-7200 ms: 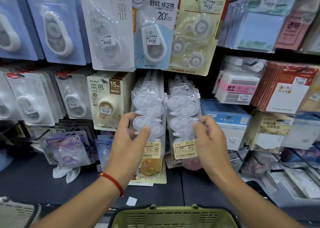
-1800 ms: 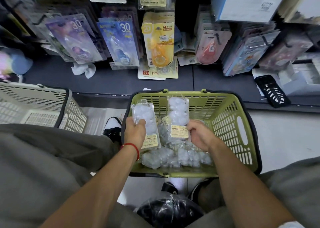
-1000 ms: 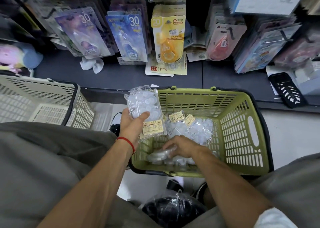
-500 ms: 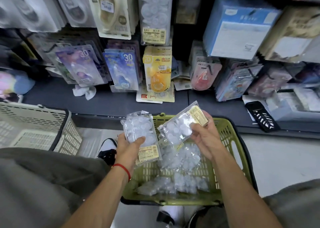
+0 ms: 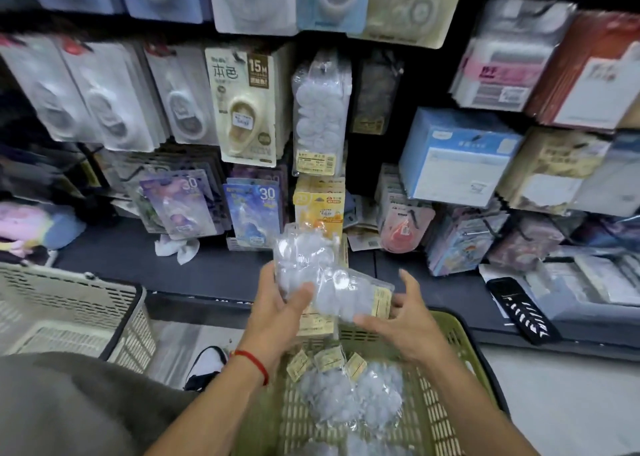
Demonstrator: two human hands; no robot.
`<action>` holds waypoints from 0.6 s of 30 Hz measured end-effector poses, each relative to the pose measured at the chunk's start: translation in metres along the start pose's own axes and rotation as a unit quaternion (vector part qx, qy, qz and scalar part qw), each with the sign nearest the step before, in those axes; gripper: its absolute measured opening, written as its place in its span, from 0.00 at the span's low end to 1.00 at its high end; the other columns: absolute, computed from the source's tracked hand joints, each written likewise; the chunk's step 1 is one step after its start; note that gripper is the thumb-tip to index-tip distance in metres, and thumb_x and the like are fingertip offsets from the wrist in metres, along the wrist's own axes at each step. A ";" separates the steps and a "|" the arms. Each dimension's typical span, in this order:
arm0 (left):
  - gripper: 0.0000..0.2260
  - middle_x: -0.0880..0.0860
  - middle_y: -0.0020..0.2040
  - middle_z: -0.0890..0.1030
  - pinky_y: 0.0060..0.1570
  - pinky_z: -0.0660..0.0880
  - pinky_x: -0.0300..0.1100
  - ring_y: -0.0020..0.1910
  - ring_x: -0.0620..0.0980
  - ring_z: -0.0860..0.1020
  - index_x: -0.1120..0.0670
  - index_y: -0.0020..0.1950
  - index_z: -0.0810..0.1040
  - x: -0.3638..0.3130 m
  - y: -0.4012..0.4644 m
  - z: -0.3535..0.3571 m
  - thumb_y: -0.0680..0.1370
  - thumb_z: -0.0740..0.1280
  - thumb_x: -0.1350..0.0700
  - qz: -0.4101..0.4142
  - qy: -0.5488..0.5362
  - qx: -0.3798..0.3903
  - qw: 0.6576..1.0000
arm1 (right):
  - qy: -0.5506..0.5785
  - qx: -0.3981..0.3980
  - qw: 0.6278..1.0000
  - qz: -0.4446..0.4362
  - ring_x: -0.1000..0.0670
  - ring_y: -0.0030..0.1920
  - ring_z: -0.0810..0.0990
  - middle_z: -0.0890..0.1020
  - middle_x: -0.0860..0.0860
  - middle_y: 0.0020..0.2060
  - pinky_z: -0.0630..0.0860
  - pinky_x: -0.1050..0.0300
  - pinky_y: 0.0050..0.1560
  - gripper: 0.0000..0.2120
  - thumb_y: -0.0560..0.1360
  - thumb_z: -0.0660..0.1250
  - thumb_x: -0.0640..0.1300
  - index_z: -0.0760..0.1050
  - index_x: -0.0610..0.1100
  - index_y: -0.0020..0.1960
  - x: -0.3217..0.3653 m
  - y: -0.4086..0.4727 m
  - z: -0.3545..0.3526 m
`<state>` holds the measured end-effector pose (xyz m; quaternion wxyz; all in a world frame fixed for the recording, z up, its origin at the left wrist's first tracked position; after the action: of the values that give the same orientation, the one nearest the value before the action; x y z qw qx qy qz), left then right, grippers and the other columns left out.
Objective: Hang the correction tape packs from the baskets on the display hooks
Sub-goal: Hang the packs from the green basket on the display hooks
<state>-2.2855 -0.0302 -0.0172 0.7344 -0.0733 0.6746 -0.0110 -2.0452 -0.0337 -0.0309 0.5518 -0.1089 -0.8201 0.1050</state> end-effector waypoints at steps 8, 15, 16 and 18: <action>0.16 0.36 0.56 0.86 0.52 0.79 0.31 0.56 0.33 0.83 0.48 0.66 0.72 -0.118 0.049 0.040 0.81 0.71 0.59 0.087 0.027 0.143 0.986 | -0.127 0.089 0.962 -0.225 0.41 0.51 0.84 0.85 0.48 0.49 0.79 0.36 0.58 0.10 0.77 0.77 0.51 0.77 0.50 0.52 0.133 0.011 -0.035; 0.16 0.44 0.60 0.85 0.59 0.80 0.44 0.60 0.45 0.83 0.42 0.64 0.74 -0.202 0.073 0.022 0.78 0.73 0.50 0.200 0.058 0.051 0.977 | 0.016 -0.023 0.963 -0.267 0.45 0.44 0.84 0.85 0.43 0.46 0.81 0.37 0.51 0.10 0.76 0.67 0.60 0.76 0.55 0.50 0.194 0.026 -0.086; 0.15 0.45 0.61 0.83 0.61 0.79 0.44 0.61 0.45 0.82 0.40 0.63 0.75 -0.208 0.075 0.017 0.79 0.73 0.51 0.227 0.071 0.023 0.971 | 0.045 -0.043 0.960 -0.274 0.43 0.46 0.86 0.86 0.43 0.47 0.81 0.37 0.52 0.08 0.77 0.66 0.59 0.78 0.56 0.50 0.201 0.027 -0.092; 0.16 0.43 0.62 0.82 0.59 0.77 0.40 0.59 0.42 0.81 0.37 0.63 0.74 -0.213 0.078 0.010 0.80 0.73 0.53 0.257 0.070 -0.019 0.964 | 0.093 -0.078 0.952 -0.283 0.46 0.45 0.86 0.87 0.46 0.46 0.81 0.40 0.51 0.09 0.77 0.66 0.58 0.79 0.55 0.51 0.212 0.029 -0.102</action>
<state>-2.3007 0.0721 0.1848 0.6623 0.0893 0.7202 0.1861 -2.0267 0.0620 0.1852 0.6222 0.0753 -0.7682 -0.1304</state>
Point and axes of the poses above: each hand's wrist, its own y-axis towards the middle knuckle, its own z-axis out of the palm, x = y × z, the point moved 10 cm from there along y, towards the middle knuckle
